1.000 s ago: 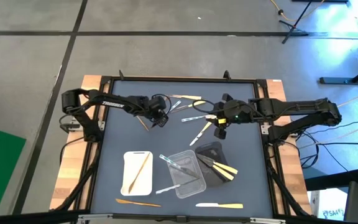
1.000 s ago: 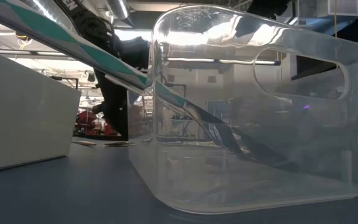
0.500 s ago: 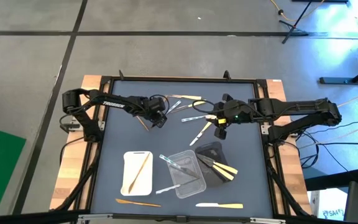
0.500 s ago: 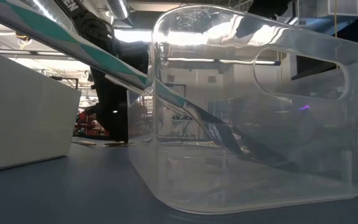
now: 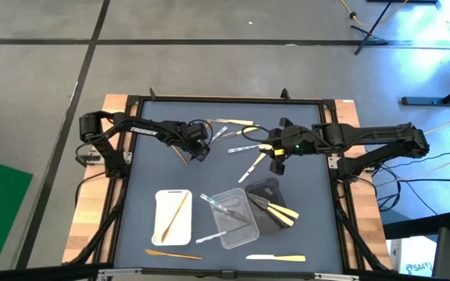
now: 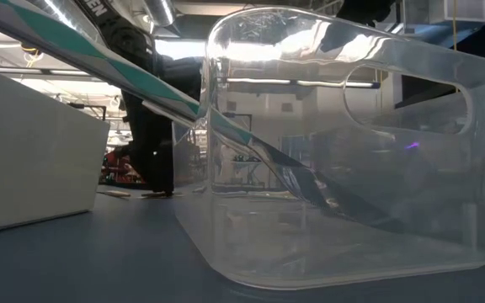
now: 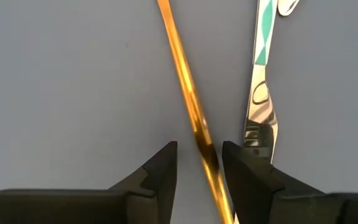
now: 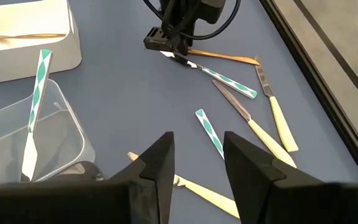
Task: Sort silverware by color (type)
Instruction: Put the gold table knife into the white bin
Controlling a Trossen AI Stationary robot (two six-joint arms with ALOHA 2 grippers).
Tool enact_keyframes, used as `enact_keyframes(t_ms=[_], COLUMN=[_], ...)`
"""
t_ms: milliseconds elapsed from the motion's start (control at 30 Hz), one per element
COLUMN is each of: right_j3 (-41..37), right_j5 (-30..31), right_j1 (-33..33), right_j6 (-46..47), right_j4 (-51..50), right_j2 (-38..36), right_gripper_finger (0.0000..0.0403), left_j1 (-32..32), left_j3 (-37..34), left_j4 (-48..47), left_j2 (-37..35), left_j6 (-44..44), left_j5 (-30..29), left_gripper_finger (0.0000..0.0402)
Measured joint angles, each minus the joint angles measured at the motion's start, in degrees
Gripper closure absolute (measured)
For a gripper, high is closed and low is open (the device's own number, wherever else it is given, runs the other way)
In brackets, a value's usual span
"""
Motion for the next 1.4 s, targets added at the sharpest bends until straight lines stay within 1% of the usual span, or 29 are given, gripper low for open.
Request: enact_keyframes(t_ms=[133, 433, 700, 800, 1133, 1400], right_j3=[0.00, 0.00, 0.00, 0.00, 0.00, 0.00], right_j5=[0.00, -1.42, -1.42, -1.42, -1.42, -1.40], right_j1=[0.00, 0.00, 0.00, 0.00, 0.00, 0.00], right_j6=[0.00, 0.04, 0.02, 0.02, 0.00, 0.00], right_j4=[-0.01, -0.03, -0.05, -0.05, -0.09, -0.10], right_j2=[0.00, 0.00, 0.00, 0.00, 0.00, 0.00], right_gripper_finger=[0.0278, 0.0278, 0.0278, 0.0278, 0.0278, 0.0278], left_j1=[0.13, 0.13, 0.13, 0.13, 0.16, 0.13], left_j3=[0.16, 0.18, 0.13, 0.13, -0.07, 1.92], left_j4=[-0.58, -0.85, -0.74, -0.74, -0.63, -0.90], left_j2=[0.67, 1.11, 1.21, 1.21, -0.26, -2.96], left_j6=[0.02, 0.02, 0.04, 0.04, 0.07, 0.09], left_j5=[1.21, 1.70, 1.70, 1.72, 2.18, 7.36], left_gripper_finger=[0.0303, 0.0321, 0.0373, 0.0386, 0.0386, 0.0386])
